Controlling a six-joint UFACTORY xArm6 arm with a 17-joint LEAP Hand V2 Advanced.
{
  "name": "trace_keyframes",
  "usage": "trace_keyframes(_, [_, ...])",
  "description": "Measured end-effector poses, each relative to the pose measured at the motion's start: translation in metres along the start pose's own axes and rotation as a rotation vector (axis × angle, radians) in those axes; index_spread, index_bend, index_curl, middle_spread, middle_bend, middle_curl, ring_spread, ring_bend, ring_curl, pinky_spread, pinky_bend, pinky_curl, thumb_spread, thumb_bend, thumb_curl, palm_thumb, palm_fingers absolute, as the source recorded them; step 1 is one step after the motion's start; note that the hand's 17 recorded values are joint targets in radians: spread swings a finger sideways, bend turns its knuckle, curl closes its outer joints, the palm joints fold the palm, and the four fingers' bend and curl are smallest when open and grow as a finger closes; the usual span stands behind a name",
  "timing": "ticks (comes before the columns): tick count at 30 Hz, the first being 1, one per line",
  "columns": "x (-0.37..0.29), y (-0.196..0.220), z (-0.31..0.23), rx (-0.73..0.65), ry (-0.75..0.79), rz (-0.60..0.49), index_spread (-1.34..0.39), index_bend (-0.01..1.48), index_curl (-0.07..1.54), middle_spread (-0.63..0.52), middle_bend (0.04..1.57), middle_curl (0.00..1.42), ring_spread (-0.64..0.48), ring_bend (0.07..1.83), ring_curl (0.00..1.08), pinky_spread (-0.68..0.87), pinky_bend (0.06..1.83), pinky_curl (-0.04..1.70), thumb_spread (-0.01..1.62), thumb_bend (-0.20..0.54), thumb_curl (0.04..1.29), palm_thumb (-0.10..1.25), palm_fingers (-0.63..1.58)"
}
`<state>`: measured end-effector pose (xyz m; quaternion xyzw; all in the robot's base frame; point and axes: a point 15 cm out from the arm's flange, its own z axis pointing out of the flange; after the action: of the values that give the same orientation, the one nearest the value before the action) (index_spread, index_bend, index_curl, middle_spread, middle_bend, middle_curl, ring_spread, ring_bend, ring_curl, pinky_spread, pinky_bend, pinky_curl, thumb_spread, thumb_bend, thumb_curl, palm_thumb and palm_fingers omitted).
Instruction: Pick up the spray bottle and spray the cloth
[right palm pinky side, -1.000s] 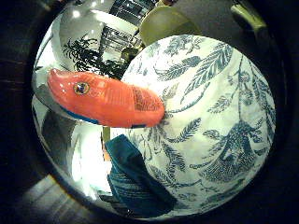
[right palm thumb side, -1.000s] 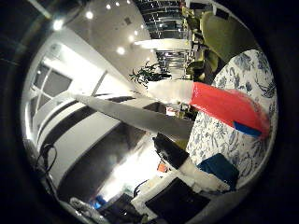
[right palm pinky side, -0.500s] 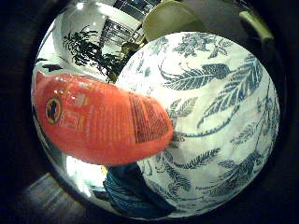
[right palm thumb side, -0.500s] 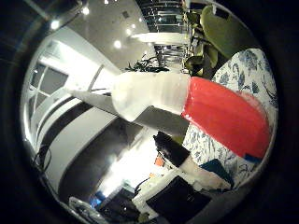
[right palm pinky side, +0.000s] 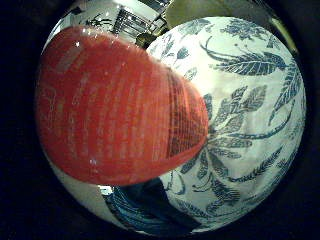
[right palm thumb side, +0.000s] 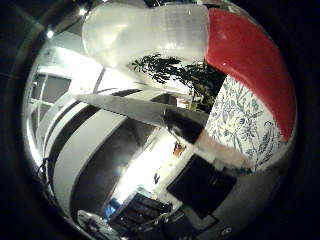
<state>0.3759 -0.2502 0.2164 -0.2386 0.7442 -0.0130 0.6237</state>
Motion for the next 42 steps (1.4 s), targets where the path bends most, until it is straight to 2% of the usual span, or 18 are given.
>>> trace_keyframes(4, [0.0,0.003,0.004,-0.011,-0.008,0.005,-0.24,0.3,0.4,-0.04,0.64,0.46,-0.09,0.86,0.37,0.13,0.53,0.22,1.04,-0.011,0.38,0.67,1.08])
trace_keyframes(5, [0.0,0.004,0.005,-0.015,-0.014,0.007,-0.25,0.32,0.42,-0.06,0.67,0.48,-0.1,0.87,0.38,0.09,0.55,0.21,1.03,-0.012,0.38,0.69,1.11])
trace_keyframes(6, [-0.002,0.004,0.006,-0.019,-0.025,0.009,-0.26,0.38,0.46,-0.07,0.7,0.49,-0.12,0.91,0.4,0.0,0.6,0.22,1.03,-0.013,0.4,0.72,1.18])
trace_keyframes(10, [-0.01,0.002,0.012,-0.044,-0.083,0.017,-0.26,0.58,0.57,-0.1,0.87,0.54,-0.14,1.06,0.46,-0.24,0.8,0.27,0.98,-0.014,0.45,0.81,1.33])
trace_keyframes(13, [-0.013,0.001,0.015,-0.056,-0.111,0.025,-0.24,0.75,0.64,-0.1,0.96,0.56,-0.13,1.11,0.48,-0.32,0.94,0.33,0.96,-0.017,0.47,0.84,1.38])
trace_keyframes(19, [-0.017,-0.002,0.017,-0.075,-0.119,0.008,-0.2,0.98,0.7,-0.09,1.15,0.6,-0.15,1.29,0.53,-0.28,1.18,0.47,0.91,-0.011,0.55,0.96,1.34])
trace_keyframes(25, [-0.029,-0.004,0.016,-0.114,-0.132,-0.012,-0.18,1.09,0.72,-0.08,1.28,0.61,-0.16,1.41,0.57,-0.2,1.32,0.6,0.79,-0.009,0.65,1.06,1.24])
trace_keyframes(35, [-0.061,-0.003,-0.008,-0.379,-0.064,-0.073,-0.18,1.16,0.73,-0.07,1.35,0.6,-0.15,1.47,0.59,-0.16,1.28,0.79,0.7,-0.016,0.78,1.08,1.18])
trace_keyframes(42, [-0.104,-0.006,-0.043,-0.62,0.027,-0.162,-0.17,1.17,0.73,-0.07,1.35,0.59,-0.15,1.47,0.58,-0.16,1.22,0.9,0.79,-0.013,0.82,1.04,1.19])
